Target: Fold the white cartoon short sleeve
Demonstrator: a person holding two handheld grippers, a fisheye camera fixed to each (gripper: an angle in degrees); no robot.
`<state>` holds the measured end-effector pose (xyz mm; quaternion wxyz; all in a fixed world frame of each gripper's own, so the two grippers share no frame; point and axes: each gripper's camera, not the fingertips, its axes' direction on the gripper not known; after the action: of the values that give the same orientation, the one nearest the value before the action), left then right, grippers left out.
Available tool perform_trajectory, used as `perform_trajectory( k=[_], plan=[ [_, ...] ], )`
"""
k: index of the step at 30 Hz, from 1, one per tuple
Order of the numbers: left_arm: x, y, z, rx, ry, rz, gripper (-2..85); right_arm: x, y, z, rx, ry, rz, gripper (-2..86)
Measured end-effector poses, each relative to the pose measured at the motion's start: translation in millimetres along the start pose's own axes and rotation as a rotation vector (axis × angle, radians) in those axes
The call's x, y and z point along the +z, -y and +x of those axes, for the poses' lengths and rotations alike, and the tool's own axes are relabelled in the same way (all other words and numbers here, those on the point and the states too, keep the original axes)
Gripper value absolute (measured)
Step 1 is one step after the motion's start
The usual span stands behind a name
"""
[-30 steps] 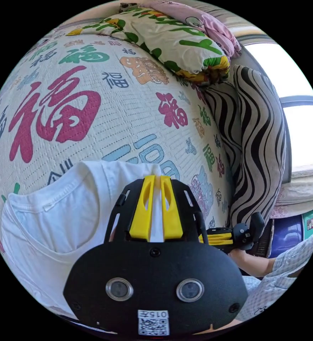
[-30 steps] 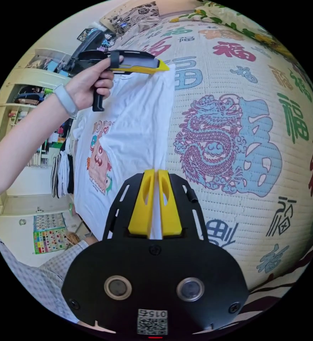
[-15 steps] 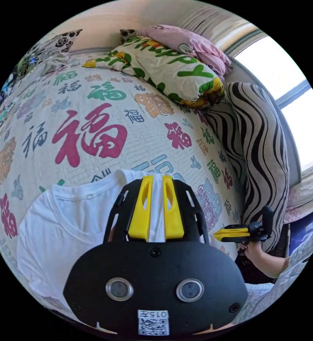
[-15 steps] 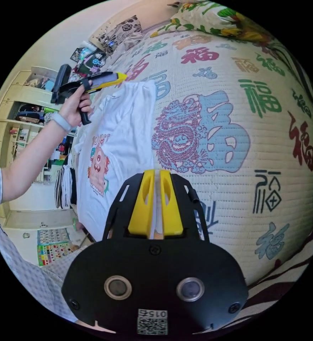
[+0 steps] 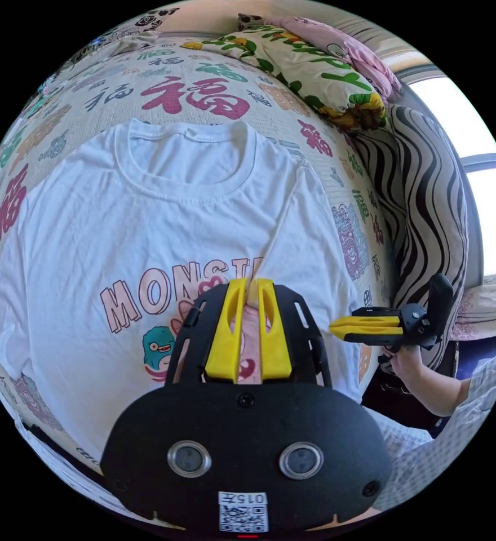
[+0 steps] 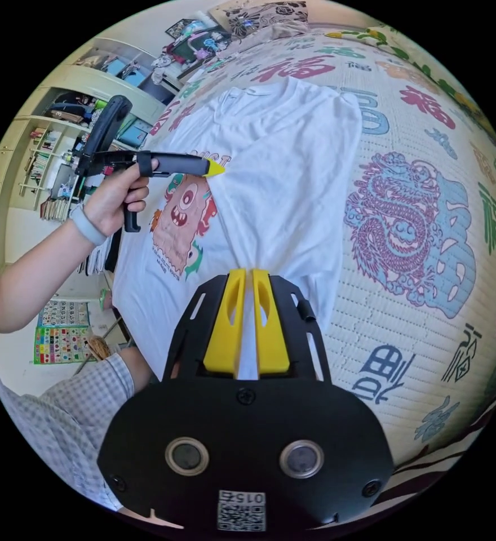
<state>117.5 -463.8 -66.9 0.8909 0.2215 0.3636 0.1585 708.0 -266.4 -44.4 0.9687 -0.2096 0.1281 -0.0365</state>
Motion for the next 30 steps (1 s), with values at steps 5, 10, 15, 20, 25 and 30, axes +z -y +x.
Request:
perform_trajectory(
  k=[5,10,15,20,25,30],
  plan=[
    [-56.3,-27.2,-12.1,-0.016,0.013,0.060,4.7,-42.2,-5.2,-21.5,0.049,-0.009,-0.047,0.9],
    [-144.5,-102.7,-66.0,-0.244,-0.015,0.239,5.5,-100.2,9.7,-68.4,0.053,-0.006,-0.038,1.3],
    [-235.3,-201.4,-159.3,-0.554,0.047,0.367,7.4,-136.9,98.1,-164.0,-0.102,0.029,0.003,3.3],
    [-277.8,-233.9,-219.4,-0.611,0.010,0.387,8.0,-128.9,222.0,-271.7,-0.256,0.073,0.025,5.0],
    [-288.8,-228.4,-253.3,-0.590,-0.090,0.396,8.6,-90.1,337.2,-382.9,-0.378,0.050,-0.069,6.1],
    [-309.7,-228.0,-269.9,-0.534,-0.180,0.423,9.3,-30.1,414.2,-460.5,-0.392,-0.072,-0.299,7.7]
  ],
)
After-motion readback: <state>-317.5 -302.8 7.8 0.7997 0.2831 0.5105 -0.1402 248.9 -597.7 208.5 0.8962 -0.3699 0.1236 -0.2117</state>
